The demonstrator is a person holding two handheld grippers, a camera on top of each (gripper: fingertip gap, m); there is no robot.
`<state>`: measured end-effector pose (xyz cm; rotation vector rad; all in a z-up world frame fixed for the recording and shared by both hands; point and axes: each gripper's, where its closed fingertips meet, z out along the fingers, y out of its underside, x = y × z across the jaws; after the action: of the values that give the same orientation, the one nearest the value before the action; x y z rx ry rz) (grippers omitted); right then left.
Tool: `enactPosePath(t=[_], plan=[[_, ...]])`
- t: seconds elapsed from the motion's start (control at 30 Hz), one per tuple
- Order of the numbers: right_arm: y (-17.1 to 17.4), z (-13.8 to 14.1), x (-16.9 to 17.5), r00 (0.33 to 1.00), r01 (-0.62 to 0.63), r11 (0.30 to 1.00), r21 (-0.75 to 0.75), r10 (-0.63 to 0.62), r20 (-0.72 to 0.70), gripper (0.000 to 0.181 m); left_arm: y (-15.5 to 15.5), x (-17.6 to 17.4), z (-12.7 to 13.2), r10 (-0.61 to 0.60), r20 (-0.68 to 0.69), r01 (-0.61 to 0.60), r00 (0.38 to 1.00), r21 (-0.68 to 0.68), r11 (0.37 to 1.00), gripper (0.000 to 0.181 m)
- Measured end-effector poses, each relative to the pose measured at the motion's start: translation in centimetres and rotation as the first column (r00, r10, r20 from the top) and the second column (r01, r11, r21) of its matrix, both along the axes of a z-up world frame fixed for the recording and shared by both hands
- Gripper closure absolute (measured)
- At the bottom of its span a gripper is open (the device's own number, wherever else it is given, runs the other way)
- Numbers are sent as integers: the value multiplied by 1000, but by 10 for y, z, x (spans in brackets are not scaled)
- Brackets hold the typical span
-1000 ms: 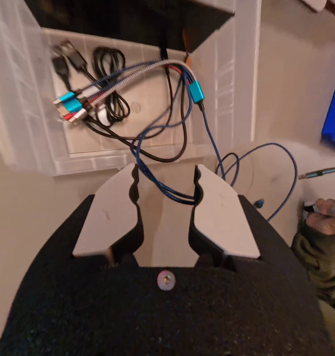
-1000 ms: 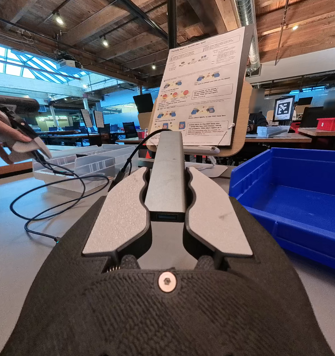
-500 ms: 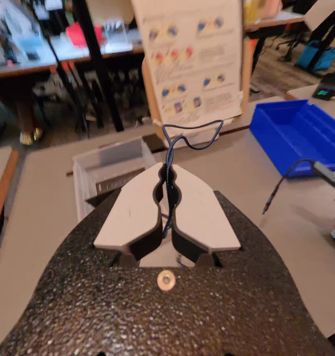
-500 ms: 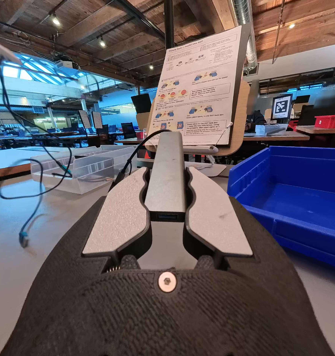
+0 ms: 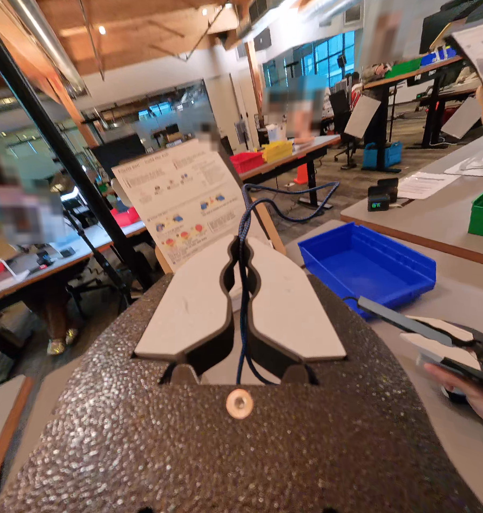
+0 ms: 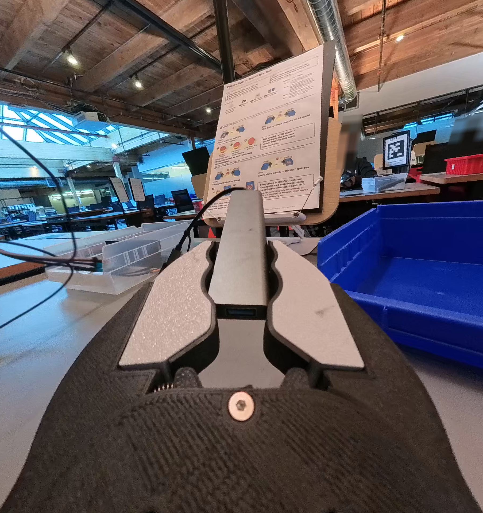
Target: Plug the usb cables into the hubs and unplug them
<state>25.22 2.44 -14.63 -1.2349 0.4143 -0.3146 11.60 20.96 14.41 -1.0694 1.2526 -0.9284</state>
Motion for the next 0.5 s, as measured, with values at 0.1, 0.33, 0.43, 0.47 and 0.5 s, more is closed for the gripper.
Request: enactPosePath(t=[0.1, 0.33, 0.43, 0.47, 0.5], plan=[[0, 0, 0, 1000, 0, 1000, 0, 0, 0, 146, -14, -4, 34, -18, 54, 16, 998, 37, 999, 179], [-3, 0, 3, 1000, 8, 1000, 16, -7, -18, 146, -14, 17, 39, -14, 20, 13, 1000, 64, 998, 179], [-5, 0, 6, 999, 11, 999, 34, -10, -39, 146, 14, 31, -4, 59, -68, -55, 996, 54, 997, 179], [-6, 0, 7, 999, 12, 999, 41, -11, -46, 146, 27, 35, -22, 81, -105, -78, 991, 38, 996, 179], [-7, 0, 8, 999, 13, 999, 46, -10, -51, 146, 40, 38, -41, 102, -139, -100, 985, 23, 995, 179]])
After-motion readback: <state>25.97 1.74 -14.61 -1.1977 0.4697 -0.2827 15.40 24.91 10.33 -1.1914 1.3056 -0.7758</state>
